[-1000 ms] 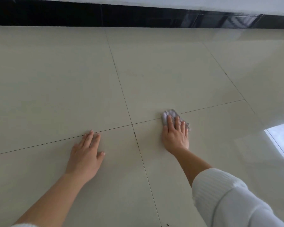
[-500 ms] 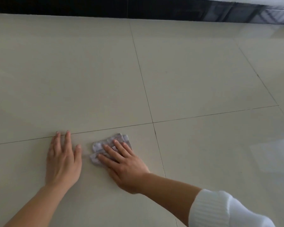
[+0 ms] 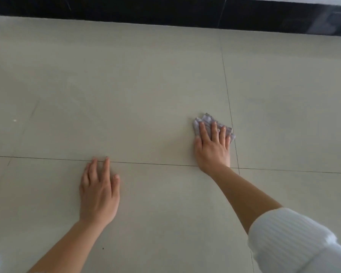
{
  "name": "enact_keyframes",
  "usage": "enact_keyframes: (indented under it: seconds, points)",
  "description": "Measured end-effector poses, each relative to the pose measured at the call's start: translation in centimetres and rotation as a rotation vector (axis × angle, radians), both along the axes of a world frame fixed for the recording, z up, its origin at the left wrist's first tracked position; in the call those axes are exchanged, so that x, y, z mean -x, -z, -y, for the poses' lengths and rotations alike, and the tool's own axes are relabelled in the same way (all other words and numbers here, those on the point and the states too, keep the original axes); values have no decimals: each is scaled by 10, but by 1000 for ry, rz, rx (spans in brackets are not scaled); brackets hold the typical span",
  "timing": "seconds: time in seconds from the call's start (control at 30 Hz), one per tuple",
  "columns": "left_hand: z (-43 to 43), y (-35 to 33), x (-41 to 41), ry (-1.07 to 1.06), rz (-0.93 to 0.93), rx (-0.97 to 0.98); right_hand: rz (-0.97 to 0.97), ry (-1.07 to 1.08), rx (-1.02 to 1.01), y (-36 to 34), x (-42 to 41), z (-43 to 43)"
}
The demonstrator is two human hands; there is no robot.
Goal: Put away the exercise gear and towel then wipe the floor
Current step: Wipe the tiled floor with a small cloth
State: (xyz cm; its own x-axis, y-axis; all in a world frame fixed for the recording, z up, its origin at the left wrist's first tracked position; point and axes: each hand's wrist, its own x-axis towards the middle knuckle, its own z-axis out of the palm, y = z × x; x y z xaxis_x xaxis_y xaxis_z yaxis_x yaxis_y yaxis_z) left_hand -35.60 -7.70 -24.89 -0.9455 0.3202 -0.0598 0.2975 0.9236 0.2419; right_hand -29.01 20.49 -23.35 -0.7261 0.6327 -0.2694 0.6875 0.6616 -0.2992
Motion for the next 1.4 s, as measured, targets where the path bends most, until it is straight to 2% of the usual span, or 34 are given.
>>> enact_keyframes:
  seconds: [0.2,0.27,0.37,0.43,0.5,0.63,0.77,0.83,0.97,1.2,1.3,1.4]
  points:
    - [5,-6,21,-145,-58,-104,-88,-662,-40,10,13,107]
    - [10,-4,29,-192,-73,-126,-117,-877,-70,14,6,108]
    - [19,1,41,-149,-83,-105,-138,-1136,-120,22,18,63]
    - [24,4,53,-122,-73,-83,-135,-1038,-178,21,34,28]
    - [27,6,66,-125,-50,-67,-101,-748,-210,18,48,-7]
    - [31,10,78,-140,-70,-2,38,-110,-133,8,65,-59]
    - [31,9,76,-164,-60,3,57,227,-33,3,112,-52]
    - [31,8,77,-173,-47,1,41,180,-10,2,139,-30]
    - [32,7,79,-174,-17,10,-16,-178,-37,3,167,41]
    - [31,3,83,-174,58,29,84,-702,22,-11,133,113]
    - [29,-2,83,-176,116,31,143,-819,52,-16,98,123]
    - [31,-4,83,-165,143,39,158,-830,1,-19,70,138]
